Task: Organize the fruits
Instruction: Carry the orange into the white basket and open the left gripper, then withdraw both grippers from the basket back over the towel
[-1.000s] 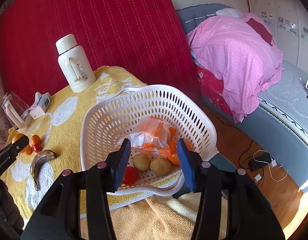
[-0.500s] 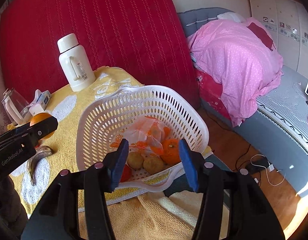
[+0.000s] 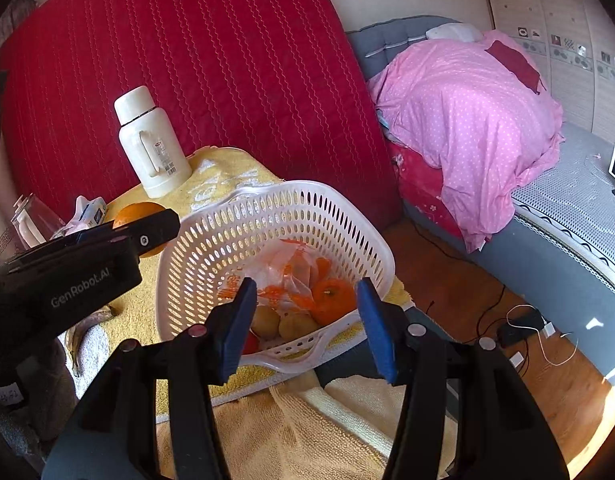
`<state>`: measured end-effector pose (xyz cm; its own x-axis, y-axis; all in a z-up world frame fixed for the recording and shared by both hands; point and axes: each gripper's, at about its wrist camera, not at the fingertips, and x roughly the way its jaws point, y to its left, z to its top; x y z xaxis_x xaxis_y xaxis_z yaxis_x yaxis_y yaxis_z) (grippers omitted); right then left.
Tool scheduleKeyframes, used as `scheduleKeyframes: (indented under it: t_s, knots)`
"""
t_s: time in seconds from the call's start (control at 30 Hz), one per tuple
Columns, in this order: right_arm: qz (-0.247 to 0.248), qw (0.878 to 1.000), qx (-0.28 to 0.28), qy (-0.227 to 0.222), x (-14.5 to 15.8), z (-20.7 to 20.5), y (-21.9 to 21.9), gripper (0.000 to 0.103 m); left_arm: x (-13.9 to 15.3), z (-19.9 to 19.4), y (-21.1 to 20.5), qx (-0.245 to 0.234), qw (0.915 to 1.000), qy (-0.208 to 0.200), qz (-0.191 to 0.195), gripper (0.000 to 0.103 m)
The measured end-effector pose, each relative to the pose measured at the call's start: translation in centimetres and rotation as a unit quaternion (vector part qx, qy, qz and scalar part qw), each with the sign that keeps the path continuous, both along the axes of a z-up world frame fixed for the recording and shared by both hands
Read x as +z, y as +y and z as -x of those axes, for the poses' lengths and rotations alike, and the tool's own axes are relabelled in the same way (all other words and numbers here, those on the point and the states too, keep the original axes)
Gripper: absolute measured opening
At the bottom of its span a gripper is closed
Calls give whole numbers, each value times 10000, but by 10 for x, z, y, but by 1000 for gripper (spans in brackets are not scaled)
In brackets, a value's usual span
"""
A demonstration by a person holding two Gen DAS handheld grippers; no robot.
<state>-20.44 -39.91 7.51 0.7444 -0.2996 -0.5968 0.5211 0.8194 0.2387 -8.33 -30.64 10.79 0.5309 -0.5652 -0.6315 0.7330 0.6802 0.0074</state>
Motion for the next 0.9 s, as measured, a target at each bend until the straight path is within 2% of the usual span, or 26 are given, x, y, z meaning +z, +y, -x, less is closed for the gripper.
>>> scheduleKeyframes:
  t_s: [0.23, 0.27, 0.3, 0.37, 0.67, 0.9]
  knots:
    - [-33, 10000, 10, -15, 0, 5, -1, 54, -7, -1, -6, -35, 10000, 13, -81, 44]
    - [-40, 10000, 16, -9, 0, 4, -1, 54, -8, -1, -7, -15, 10000, 3, -97, 47]
    - [-46, 10000, 22, -6, 0, 4, -1, 54, -8, -2, -6, 20, 10000, -19, -93, 57]
    - [-52, 10000, 26, -5, 0, 3, 0, 54, -7, -2, -3, 102, 9999, -78, -22, 68]
    - [-64, 10000, 34, 8, 0, 2, 0, 54, -6, -7, 10, 227, 9997, -89, 25, 74]
    - [-29, 10000, 64, 33, 1, -2, 4, 54, -8, -11, 18, 322, 9995, 14, 38, 85]
